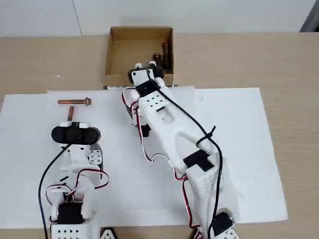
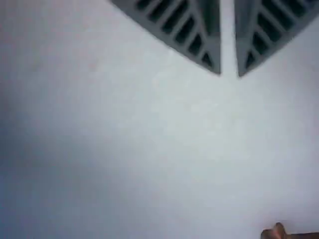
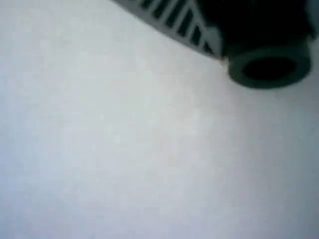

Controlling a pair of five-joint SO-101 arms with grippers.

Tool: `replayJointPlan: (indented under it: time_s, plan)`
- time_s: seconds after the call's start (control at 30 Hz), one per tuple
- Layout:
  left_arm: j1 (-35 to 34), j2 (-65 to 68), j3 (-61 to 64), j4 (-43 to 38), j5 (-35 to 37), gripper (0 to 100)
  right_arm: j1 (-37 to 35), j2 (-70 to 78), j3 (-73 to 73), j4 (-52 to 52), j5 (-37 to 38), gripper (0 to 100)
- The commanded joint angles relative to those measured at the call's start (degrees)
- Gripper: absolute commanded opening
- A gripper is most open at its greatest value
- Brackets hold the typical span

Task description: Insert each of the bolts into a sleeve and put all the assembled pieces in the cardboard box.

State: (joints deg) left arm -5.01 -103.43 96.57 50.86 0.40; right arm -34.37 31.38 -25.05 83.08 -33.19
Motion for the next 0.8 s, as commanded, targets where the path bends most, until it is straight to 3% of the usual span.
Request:
replayJointPlan:
  time_s: [0.0, 0.17, 0.3, 0.4, 0.63, 0.77]
  plan:
    - [-0.35, -0.44, -0.31, 0.35, 1.14, 1, -0.22, -9.98, -2.02, 3.65, 0.97, 0.2]
    - [-0.88, -0.44, -0.66, 1.23, 3.25, 1, -0.13, -20.53, -2.02, 10.07, 3.69, 0.2]
    - [-5.80, -0.44, -1.19, 1.23, 4.66, 1, 1.10, -29.23, -1.67, 12.35, 3.78, 0.2]
    - [-8.79, -0.18, -6.73, 4.22, 4.40, 1, 3.30, -34.59, -1.49, 12.62, 3.87, 0.2]
    - [-8.70, 0.97, -21.93, 8.53, 4.40, 1, 9.45, -45.32, 11.96, 12.53, 4.22, 0.2]
    - [-8.97, 11.43, -31.25, 10.20, 3.43, 1, 11.12, -52.97, 20.84, 12.09, 4.31, 0.2]
